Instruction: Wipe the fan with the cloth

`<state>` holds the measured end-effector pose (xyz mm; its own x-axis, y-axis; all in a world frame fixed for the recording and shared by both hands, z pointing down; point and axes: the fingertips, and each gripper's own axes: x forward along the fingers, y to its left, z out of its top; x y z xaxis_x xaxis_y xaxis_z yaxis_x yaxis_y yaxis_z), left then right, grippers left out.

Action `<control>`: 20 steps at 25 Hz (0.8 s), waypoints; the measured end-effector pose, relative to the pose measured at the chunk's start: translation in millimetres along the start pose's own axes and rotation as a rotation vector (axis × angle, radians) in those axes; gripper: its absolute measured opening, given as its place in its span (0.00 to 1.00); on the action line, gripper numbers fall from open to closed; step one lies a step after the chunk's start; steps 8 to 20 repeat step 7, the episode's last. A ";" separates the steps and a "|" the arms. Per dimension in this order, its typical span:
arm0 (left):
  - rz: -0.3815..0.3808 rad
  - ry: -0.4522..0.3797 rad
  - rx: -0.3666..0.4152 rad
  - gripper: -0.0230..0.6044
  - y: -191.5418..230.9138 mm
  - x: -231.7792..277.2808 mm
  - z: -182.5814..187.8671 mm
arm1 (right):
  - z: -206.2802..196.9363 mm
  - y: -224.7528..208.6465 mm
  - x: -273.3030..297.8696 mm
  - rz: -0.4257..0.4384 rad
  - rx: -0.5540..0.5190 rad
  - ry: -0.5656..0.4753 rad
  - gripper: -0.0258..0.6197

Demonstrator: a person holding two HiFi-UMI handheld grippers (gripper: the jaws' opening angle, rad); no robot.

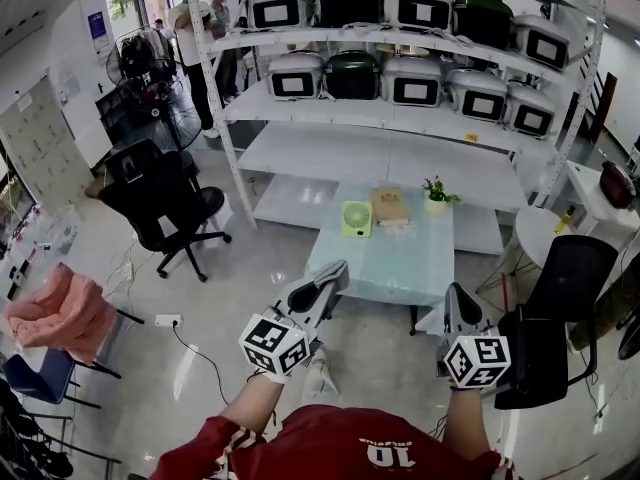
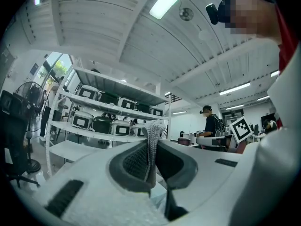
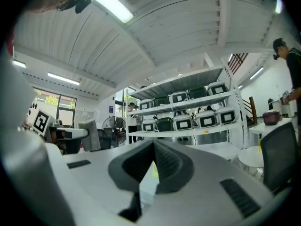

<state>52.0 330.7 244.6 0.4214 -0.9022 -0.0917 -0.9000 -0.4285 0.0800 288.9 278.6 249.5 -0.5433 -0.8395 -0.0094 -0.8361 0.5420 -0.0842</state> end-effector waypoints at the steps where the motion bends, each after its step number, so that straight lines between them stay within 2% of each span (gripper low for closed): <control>1: 0.002 -0.003 -0.004 0.08 0.1 -1.2 0.6 | -0.2 1.3 -0.4 0.002 -0.007 0.001 0.04; 20: 0.001 -0.016 -0.007 0.08 -4.5 -6.6 4.2 | -0.7 7.5 -4.9 0.012 -0.025 0.002 0.04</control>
